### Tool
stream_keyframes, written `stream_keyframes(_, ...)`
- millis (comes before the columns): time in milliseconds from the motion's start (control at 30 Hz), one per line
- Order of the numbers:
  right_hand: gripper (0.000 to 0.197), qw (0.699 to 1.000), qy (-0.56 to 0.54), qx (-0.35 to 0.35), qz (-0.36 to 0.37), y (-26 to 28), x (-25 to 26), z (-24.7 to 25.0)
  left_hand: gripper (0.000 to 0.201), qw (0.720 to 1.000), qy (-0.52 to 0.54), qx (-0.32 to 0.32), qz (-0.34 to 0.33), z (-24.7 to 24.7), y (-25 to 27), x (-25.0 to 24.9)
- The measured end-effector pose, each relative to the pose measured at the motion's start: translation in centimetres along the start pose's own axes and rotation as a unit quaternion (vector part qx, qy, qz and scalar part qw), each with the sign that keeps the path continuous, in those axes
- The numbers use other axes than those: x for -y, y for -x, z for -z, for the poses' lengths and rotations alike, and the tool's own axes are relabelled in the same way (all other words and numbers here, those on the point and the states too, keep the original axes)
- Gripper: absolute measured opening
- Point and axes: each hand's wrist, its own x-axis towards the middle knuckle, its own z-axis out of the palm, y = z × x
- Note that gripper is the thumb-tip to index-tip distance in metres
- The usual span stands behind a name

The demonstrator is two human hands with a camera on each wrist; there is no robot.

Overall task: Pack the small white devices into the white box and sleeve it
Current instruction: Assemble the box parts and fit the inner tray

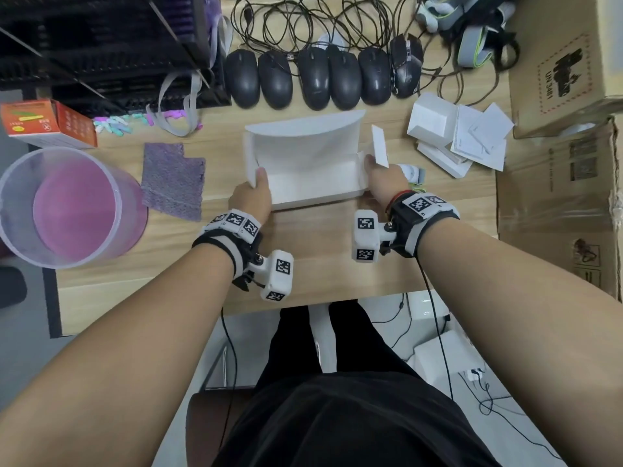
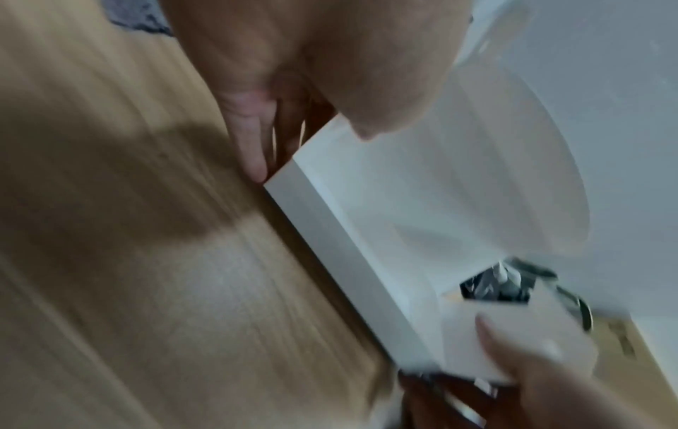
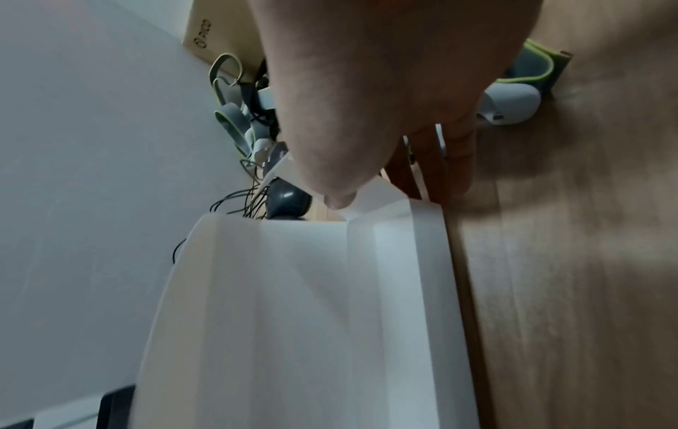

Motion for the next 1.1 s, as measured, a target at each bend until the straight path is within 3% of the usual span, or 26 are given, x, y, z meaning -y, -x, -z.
stream_keyframes(100, 0.059, 1.0, -0.003, -0.007, -0.006, 0.1, -0.2, 0.5, 0.06, 0.973, 0.215, 0.029, 0.082, 0.1, -0.6, 0.4)
stream_keyframes(233, 0.046, 0.999, -0.042, 0.013, -0.013, 0.6, -0.3, 1.0, 0.044, 0.951, 0.288, 0.042, 0.103, -0.1, -0.5, -0.3)
stream_keyframes(367, 0.044, 0.998, -0.044, -0.023, 0.024, 0.9, 0.4, 2.2, 0.045, 0.969, 0.226, 0.011, 0.096, -0.5, -0.7, -0.9)
stream_keyframes(500, 0.056, 0.994, -0.084, -0.066, 0.039, 0.4, 1.9, 4.7, 0.037, 0.992, 0.114, -0.034, 0.036, -0.7, -1.0, -1.6)
stream_keyframes(667, 0.045, 0.981, 0.022, -0.163, 0.101, -1.7, 2.6, 8.5, 0.043, 0.998, 0.059, -0.021, -0.002, -1.2, -1.2, -2.6)
stream_keyframes(767, 0.044, 0.977, 0.106, -0.167, 0.076, -2.9, 2.0, 9.8, 0.039, 0.998, 0.058, -0.013, 0.014, -1.6, -1.8, -2.8)
stream_keyframes(867, 0.026, 0.97, 0.163, -0.17, 0.063, -3.7, 1.7, 9.9, 0.027, 0.994, 0.099, -0.011, 0.039, -1.9, -1.7, -2.9)
stream_keyframes(1000, 0.025, 0.967, 0.121, -0.208, 0.08, -3.8, 2.0, 10.2, 0.021, 0.992, 0.114, -0.014, 0.049, -2.4, -1.5, -2.9)
stream_keyframes(1100, 0.017, 0.959, 0.108, -0.217, 0.149, -2.8, 3.0, 10.8, 0.03, 0.994, 0.101, -0.017, 0.035, -2.4, -1.4, -3.0)
